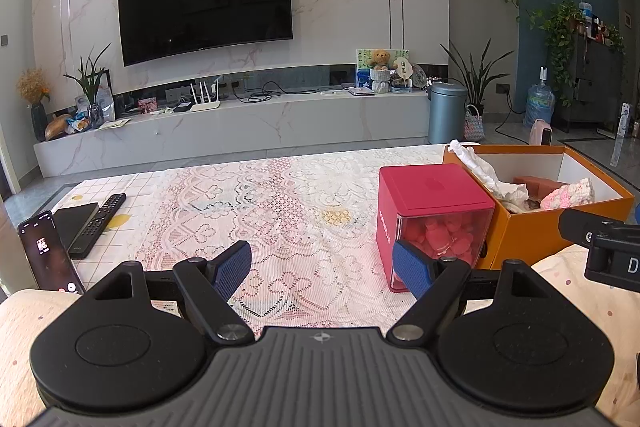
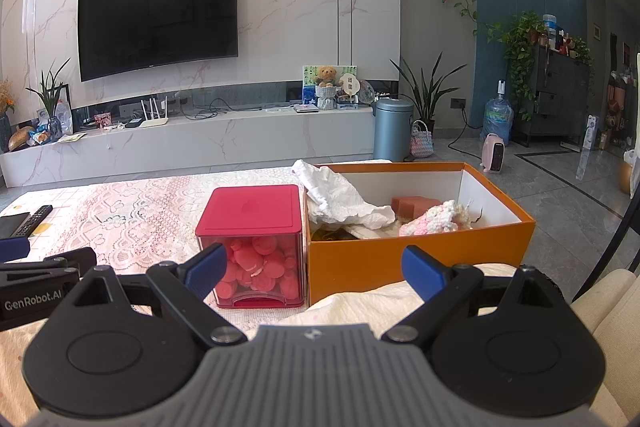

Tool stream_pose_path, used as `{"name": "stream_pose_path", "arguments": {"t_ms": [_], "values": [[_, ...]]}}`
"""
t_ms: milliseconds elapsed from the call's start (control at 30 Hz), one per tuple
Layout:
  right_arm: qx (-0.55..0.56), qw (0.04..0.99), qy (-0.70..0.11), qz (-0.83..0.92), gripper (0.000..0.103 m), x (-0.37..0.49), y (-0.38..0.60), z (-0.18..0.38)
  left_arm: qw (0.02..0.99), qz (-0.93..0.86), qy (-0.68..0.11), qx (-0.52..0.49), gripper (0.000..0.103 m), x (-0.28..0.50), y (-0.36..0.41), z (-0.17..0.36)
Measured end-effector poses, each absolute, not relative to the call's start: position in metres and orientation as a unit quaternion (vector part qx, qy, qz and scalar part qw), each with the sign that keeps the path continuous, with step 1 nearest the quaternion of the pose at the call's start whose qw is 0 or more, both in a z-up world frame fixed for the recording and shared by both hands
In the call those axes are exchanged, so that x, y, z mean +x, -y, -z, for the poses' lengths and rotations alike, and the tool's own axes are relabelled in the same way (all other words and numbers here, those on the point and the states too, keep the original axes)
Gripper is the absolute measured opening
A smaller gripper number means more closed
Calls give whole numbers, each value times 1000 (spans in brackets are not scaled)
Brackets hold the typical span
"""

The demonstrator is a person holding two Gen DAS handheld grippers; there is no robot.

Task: Organize soft objects

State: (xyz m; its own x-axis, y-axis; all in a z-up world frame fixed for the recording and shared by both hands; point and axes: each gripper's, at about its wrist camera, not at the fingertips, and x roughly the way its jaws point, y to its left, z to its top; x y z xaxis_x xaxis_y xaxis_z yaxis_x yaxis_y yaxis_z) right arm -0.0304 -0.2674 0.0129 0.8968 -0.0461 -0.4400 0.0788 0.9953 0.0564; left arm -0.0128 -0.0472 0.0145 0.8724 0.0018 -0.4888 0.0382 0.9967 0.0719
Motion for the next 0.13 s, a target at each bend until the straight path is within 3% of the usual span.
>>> {"name": "stream_pose_path", "arguments": {"t_ms": [133], "values": [[36, 973, -225, 32, 93, -30, 267, -13, 967, 10, -253, 40, 94, -13, 47, -15]]}}
